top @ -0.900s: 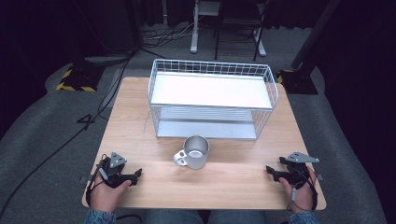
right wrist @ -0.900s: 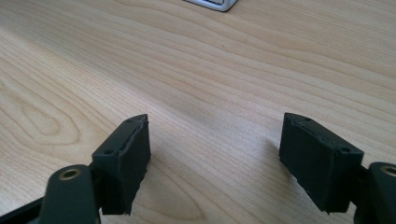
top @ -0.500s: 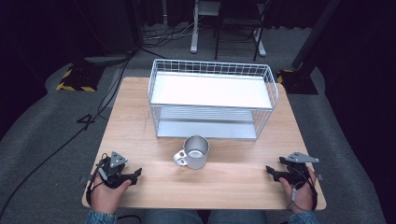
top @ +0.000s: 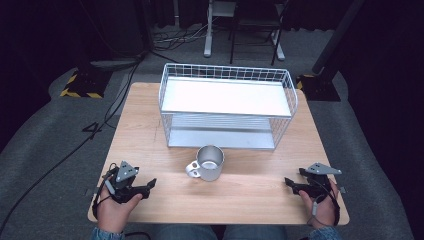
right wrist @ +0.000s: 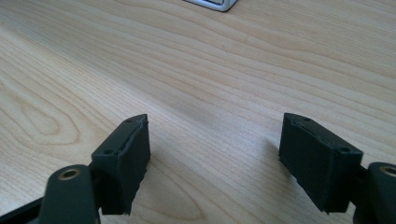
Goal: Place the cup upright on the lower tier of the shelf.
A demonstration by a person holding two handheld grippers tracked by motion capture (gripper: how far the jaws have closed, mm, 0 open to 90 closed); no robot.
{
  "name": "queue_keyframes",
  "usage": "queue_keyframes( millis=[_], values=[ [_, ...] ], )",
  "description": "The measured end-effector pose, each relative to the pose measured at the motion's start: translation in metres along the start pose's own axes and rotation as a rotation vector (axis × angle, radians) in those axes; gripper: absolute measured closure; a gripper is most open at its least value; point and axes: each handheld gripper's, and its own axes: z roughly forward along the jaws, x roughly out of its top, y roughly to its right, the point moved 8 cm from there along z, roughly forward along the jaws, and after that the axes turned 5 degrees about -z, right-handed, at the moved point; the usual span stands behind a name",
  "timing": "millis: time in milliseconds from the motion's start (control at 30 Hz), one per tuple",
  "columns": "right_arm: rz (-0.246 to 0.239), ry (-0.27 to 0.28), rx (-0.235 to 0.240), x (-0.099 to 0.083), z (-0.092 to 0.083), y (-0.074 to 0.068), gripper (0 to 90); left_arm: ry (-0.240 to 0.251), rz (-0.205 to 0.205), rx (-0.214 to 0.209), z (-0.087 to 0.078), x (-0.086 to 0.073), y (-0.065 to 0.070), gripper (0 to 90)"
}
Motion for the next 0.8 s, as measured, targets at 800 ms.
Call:
queue_keyframes(
  millis=[800],
  values=[
    [-0.004,0.000,-0.005,0.000,0.000,0.000,25.2,0.085,0.105,-0.208,0.014,0.047,0.060,34.7]
  ],
)
